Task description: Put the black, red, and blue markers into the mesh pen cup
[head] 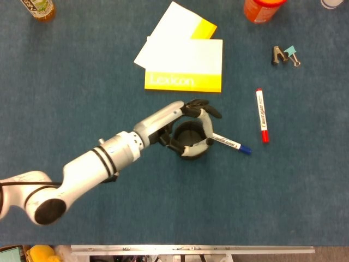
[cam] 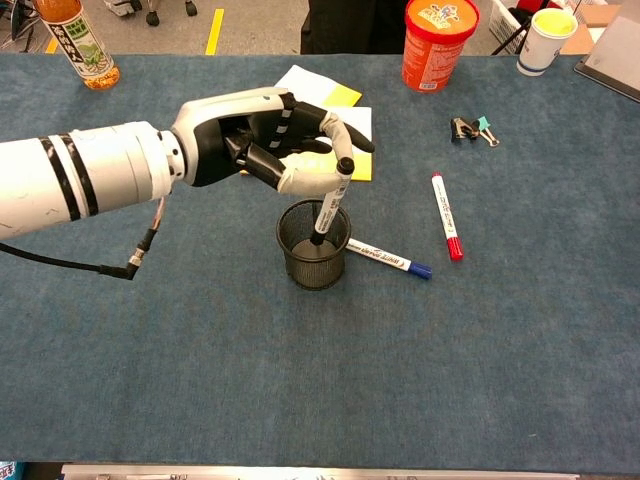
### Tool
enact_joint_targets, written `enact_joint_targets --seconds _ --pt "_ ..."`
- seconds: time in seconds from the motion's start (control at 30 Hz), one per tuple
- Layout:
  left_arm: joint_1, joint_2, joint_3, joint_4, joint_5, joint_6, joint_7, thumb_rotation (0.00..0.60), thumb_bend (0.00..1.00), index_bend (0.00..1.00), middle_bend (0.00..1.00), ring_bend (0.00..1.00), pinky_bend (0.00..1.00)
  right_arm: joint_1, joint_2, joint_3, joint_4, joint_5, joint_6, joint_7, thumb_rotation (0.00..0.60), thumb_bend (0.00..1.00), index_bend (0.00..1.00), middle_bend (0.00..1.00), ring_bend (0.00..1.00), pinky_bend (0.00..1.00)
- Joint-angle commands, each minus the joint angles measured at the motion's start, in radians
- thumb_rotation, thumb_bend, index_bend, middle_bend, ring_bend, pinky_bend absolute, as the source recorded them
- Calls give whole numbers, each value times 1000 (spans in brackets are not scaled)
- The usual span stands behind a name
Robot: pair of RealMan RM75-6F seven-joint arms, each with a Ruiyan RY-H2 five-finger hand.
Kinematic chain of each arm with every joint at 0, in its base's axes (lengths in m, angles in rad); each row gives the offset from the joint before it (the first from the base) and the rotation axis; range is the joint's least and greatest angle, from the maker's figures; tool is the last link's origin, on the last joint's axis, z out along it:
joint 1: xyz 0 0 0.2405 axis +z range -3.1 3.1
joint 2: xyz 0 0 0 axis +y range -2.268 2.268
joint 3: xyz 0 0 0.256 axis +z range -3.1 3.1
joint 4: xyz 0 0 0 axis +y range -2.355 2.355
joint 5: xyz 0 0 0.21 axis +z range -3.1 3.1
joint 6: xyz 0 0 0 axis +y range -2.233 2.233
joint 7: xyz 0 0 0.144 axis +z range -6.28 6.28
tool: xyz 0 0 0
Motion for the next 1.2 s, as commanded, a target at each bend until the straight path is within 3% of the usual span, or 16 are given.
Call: enact_joint_targets --seconds 0.03,0.27,0.33,0.4,0.47,0.83,1.2 --pt "-9 -37 -21 28 -40 -10 35 600 308 635 205 10 14 -3 3 -1 2 -2 5 6 600 173 238 163 44 36" --pt "0 -85 -16 97 -70 -28 116 600 308 598 196 8 14 -9 7 -3 12 -1 9 21 600 173 238 163 45 36" --pt "4 -82 -4 110 -58 -46 136 600 308 467 155 2 14 -7 4 -3 16 -2 5 23 600 172 238 163 45 36" --pt "5 -67 8 122 -33 -77 150 600 309 260 75 0 13 -2 2 -3 19 -4 0 24 600 173 238 163 45 36" --pt "15 -48 15 132 4 -89 161 600 309 169 30 0 11 3 1 -2 20 -8 -6 22 600 172 238 163 45 36" --pt "113 108 87 124 249 -16 224 600 308 134 16 0 10 46 11 -10 13 -50 -61 13 600 173 239 163 45 36" --pt "218 212 165 115 359 116 385 600 308 163 38 0 10 170 35 -62 61 -214 -232 8 600 173 346 186 45 57"
